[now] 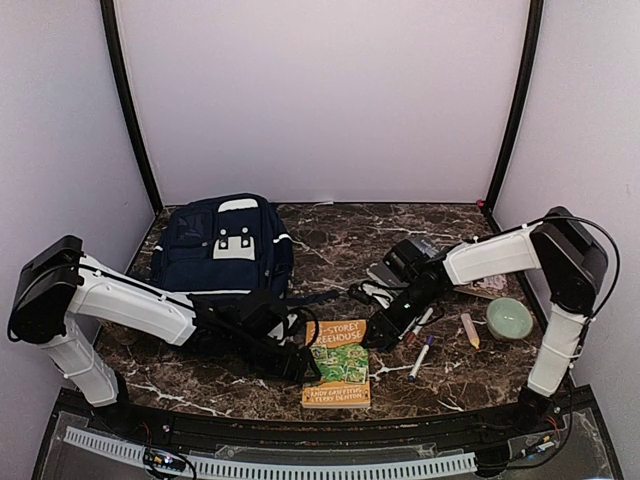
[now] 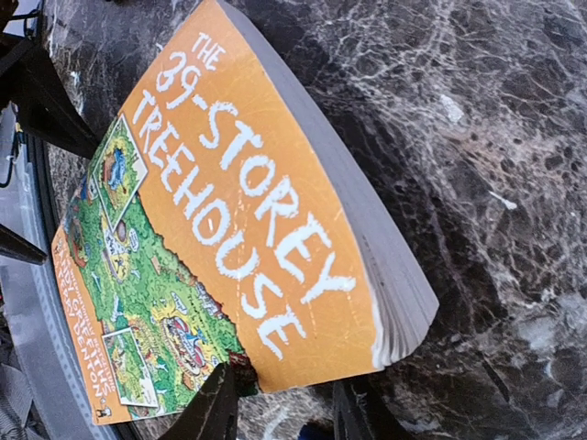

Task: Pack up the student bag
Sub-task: Pick up the book at the corner of the board.

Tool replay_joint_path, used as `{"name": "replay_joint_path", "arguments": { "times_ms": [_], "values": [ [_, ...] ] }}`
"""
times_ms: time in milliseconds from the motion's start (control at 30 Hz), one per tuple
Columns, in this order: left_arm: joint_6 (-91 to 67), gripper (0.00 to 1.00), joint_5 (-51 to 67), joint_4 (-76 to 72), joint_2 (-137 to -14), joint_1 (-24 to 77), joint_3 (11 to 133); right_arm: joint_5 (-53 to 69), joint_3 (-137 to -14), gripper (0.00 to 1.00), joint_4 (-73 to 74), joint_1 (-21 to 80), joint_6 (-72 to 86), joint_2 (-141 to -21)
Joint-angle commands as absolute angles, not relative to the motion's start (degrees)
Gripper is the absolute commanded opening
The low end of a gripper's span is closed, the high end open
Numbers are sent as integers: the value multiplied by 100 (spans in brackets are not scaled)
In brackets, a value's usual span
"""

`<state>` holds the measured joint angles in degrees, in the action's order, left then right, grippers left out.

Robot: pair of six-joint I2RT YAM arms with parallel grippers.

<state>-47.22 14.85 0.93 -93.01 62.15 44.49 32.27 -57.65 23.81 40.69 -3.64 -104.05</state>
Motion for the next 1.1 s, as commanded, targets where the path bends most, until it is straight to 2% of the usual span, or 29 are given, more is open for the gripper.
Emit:
{"name": "replay_joint_path", "arguments": {
  "times_ms": [0,400,733,933,1067],
  "values": [
    [-5312,79,1231,-297,-9329,6222,4171,3428,-5834,34,2287,4078,-296,-10752],
    [-6041,83,1494,-399,-9637,6003,4102,3492,-5722,17,2102,3950,-288,-11579],
    [-6100,83,2096,-2464,-10005,5842,3564,3532,-6030,15,2228,3891,-159,-12230],
    [-5434,86,1199,-2195,-9698,5792,3893,3585,-6109,15,2203,3917,-139,-12417],
    [-5288,87,846,-2837,-9729,5775,4036,3666,-6128,16,2154,3946,-165,-12493]
  ]
}}
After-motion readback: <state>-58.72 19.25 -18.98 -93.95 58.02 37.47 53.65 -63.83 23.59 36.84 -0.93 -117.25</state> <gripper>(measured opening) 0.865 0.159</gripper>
